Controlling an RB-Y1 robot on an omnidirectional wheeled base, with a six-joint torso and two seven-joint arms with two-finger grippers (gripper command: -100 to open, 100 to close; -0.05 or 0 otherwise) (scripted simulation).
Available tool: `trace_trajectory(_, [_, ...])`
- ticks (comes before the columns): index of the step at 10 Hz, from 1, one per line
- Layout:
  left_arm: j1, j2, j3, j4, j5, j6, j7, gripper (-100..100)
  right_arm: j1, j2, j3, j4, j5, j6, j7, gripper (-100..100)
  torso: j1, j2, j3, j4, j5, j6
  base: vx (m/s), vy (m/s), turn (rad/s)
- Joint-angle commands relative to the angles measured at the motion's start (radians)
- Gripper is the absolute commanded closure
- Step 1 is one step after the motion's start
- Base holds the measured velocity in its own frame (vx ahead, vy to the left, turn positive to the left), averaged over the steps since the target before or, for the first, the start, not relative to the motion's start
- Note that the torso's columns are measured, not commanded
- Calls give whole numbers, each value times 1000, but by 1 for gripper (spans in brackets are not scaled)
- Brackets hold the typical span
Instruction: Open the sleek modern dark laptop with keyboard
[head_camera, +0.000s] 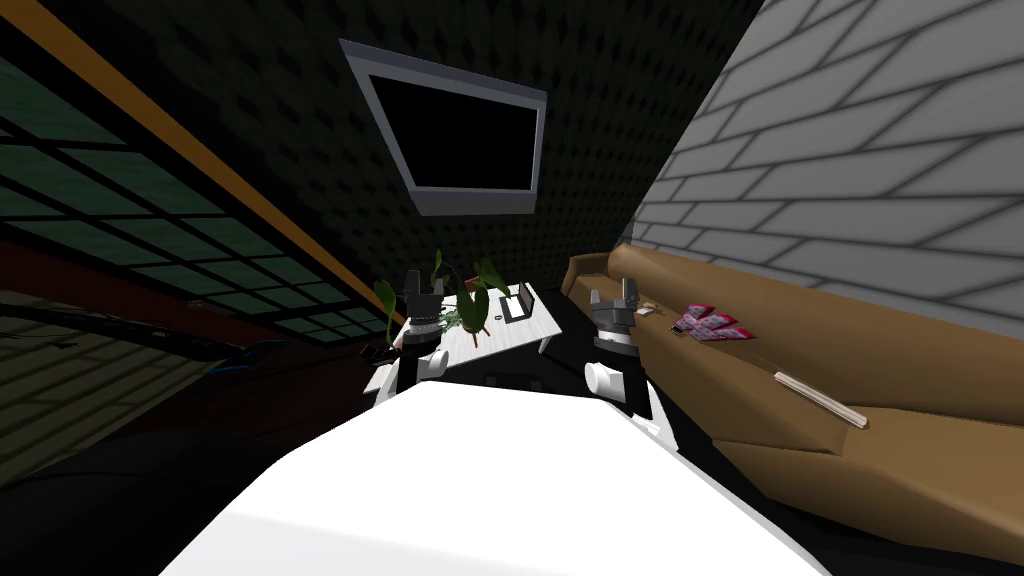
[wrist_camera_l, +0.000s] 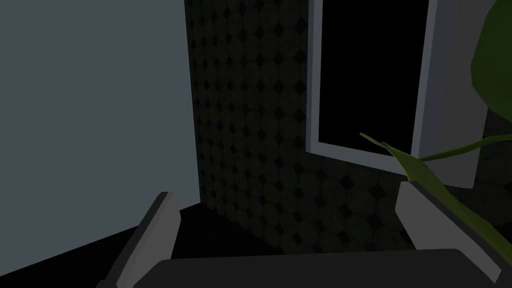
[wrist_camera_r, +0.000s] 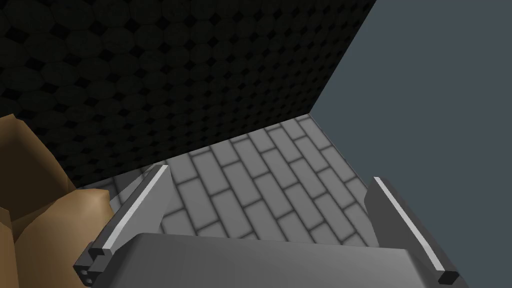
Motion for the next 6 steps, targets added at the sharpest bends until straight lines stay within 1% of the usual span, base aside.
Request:
trace_trajectory(1, [0,0,0,0,0,0,0,0,0,0,0,0,0,0,0,0,0,40,-82,41,0,0,0,0,0])
trace_trajectory(3, [0,0,0,0,0,0,0,0,0,0,0,0,0,0,0,0,0,175,-351,176,0,0,0,0,0])
trace_trajectory(6, [0,0,0,0,0,0,0,0,0,0,0,0,0,0,0,0,0,396,-792,396,0,0,0,0,0])
